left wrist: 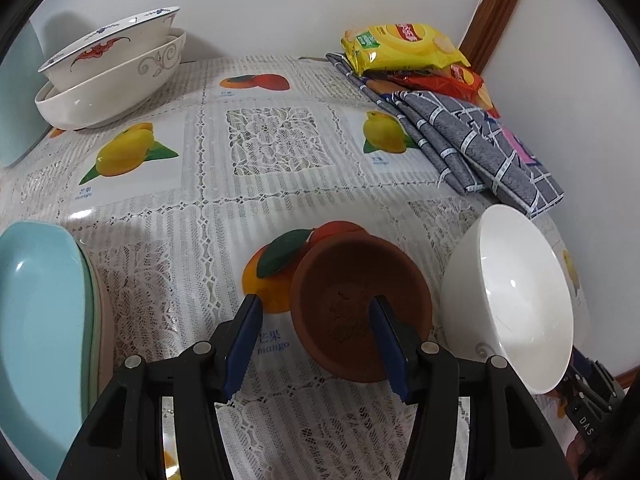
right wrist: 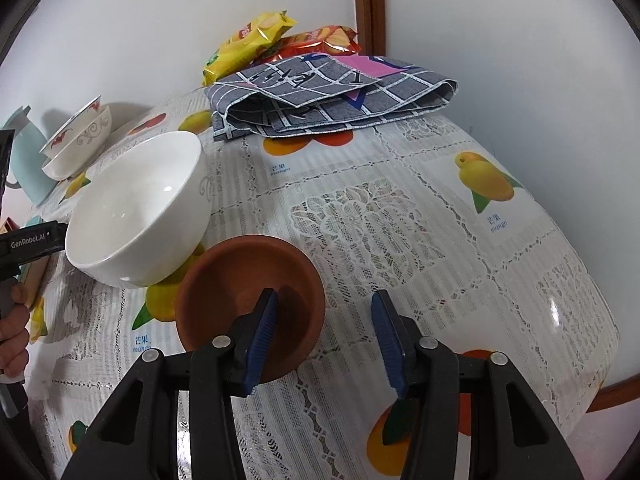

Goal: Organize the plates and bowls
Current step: 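Close the left gripper on a brown clay bowl rim while the right gripper grips another brown bowl, then lower the right gripper's brown bowl into the white bowl while the left gripper holds its brown bowl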

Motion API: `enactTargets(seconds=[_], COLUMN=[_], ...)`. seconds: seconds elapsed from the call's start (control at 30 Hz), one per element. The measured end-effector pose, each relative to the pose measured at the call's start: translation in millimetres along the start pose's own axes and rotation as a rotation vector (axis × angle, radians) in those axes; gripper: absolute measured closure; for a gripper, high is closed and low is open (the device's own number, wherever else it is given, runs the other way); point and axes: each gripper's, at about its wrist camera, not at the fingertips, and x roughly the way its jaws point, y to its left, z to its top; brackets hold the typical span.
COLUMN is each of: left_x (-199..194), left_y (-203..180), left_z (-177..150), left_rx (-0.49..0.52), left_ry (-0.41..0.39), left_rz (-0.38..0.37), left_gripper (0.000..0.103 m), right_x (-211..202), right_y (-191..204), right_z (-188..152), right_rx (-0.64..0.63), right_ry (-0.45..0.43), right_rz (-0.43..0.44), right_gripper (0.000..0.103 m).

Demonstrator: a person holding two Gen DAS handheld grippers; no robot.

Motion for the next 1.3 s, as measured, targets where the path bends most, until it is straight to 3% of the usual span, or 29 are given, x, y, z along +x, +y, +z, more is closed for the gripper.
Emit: enactTargets(seconds=[0.07,0.17,0.2,0.3,0.5,0.77,1.3], left_x=[0.5,2.2,2.6,1.2,-4.1,-13.9,-26.5], left_y=[-1.7,-8.4,-11.0,-11.6,-0.1,3.8,17.7], left_z=[-0.5,-2.2,-2.8,-3.9,-2.0,-2.8,-2.3], left_rx=[0.005,0.048,0.067,0.074,0.025,-0.003,-0.052], left_ry=[-0.011,-0.023,-0.027,-0.044,-0.049,-0.060,-0.068], left_rz=[-0.003,0.016,0.024,0.033,-0.023,-0.071,-0.078], left_gripper=[0.052,0.067,0.075,0.079,0.092,0.093,0.093], right_x=[0.5,1.2,1.2,1.2,-3.8,-15.0,-53.1], right_y=[0.6,4.5,6.5,7.5,0.9,1.4,7.2], right_z=[0.5,1.0,1.3,0.9,0.8,2.6,19.6], right_rx=[0.001,-0.003,-0.006,-0.005,0.042,0.062,0.058], right_ry=[-0.006,-0.012,-0.017,-0.023,-0.027,-0.036,-0.099], right_rz=[0.007,0.031,0.023,0.017,0.054,0.064,0.038], right_gripper=[0.069,0.083,0.084,0.085,0.091,0.094,0.093])
